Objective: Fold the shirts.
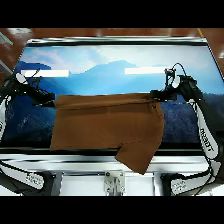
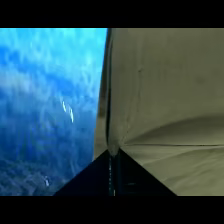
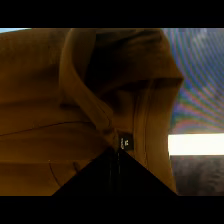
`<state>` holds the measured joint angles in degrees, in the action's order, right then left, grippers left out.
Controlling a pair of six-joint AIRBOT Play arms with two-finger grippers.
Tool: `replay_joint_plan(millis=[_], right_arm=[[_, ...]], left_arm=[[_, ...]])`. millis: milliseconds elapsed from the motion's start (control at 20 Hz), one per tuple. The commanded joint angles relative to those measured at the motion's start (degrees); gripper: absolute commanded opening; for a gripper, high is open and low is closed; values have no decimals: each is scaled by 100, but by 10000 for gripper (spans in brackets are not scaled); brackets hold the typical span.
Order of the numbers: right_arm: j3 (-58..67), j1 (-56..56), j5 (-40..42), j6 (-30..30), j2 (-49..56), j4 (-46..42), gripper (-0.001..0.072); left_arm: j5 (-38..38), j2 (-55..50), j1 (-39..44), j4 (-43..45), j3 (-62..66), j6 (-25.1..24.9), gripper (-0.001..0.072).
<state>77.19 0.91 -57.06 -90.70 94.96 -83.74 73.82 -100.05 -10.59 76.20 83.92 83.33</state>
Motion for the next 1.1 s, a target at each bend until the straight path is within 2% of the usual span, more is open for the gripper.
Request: replay_joint_plan(millis=[0, 300, 600, 650, 700, 750, 800, 950, 1050], right_arm=[[-13, 4, -588, -350, 96, 120, 52], [-17, 4, -970, -544, 262, 201, 52], [-17, 4, -1091, -892, 262, 245, 62], [-17, 4, -1062, -890, 262, 245, 129], [-15, 2, -1045, -879, 260, 267, 353], [-9, 2, -1051, -861, 251, 267, 502], [0, 0, -1104, -739, 201, 260, 516], [0, -48, -1834, -177, -221, -380, 516], [0, -271, -2396, 203, -656, -863, 517]], left_arm=[[382, -114, 46, 136, 0, 175, 35], [385, -179, 85, 146, 2, 210, 35], [457, -181, 85, 144, 0, 503, 36], [487, -179, 85, 144, 2, 501, 76], [522, -179, 85, 144, 4, 501, 261], [634, -173, 83, 146, 24, 485, 465], [776, -160, 55, 149, 76, 409, 533], [1370, 39, -205, 262, 234, 240, 533], [1773, 400, -562, 289, 186, -96, 533]])
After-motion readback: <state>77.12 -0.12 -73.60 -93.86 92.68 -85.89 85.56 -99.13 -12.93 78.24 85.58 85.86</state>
